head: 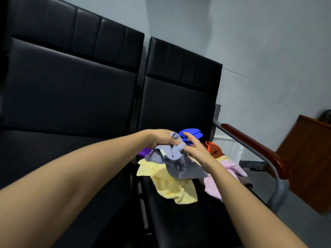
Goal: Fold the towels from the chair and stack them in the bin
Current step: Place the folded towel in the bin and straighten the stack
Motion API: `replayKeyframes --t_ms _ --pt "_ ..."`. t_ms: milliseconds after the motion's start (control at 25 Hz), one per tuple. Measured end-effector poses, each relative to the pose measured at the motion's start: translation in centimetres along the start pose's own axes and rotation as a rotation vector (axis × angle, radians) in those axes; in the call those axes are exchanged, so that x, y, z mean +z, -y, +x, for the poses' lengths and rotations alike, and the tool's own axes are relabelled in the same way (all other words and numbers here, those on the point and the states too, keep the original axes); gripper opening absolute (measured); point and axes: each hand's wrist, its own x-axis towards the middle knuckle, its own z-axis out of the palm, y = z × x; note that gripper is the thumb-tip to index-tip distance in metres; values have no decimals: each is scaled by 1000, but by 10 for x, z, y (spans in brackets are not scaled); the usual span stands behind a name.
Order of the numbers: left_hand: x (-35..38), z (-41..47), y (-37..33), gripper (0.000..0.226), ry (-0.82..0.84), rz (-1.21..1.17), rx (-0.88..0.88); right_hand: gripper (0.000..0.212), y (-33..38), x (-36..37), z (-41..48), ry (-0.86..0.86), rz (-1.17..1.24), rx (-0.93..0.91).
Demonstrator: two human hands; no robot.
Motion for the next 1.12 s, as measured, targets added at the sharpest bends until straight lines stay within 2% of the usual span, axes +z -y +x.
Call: replayKeyframes --t_ms 80,200,320,440,520,680,720,800,880,960,1040,1120 --pt "-12 -18 -9 12 -26 126 102 58 21 6 -2 187 14 14" --pt "-34 -48 -22 7 -73 313 224 37 44 16 -2 354 121 32" --pt "-62 -79 -28 12 -79 491 236 36 52 32 4 426 126 109" --pt "-102 -115 -21 12 -108 525 162 16 73 75 14 500 -12 87" --pt "-125 -139 -8 13 -231 546 98 15 94 113 13 549 -93 59" --pt "-170 -186 15 21 -639 550 216 38 109 177 16 559 -109 88" --pt "-184 -201 21 19 -713 579 209 35 110 189 16 579 -146 100" --pt "-210 -228 33 23 -755 786 68 15 111 208 18 572 -186 121" --pt "-232 -250 50 39 -715 1131 -218 22 115 224 24 502 -198 152" --pt "-246 -265 64 48 -680 1290 -423 31 121 234 29 462 -259 173" --pt "-256 -275 76 46 -642 1272 -541 30 125 247 41 426 -495 113" --pt "-262 -277 82 44 -596 1097 -651 26 127 255 48 328 -755 51"
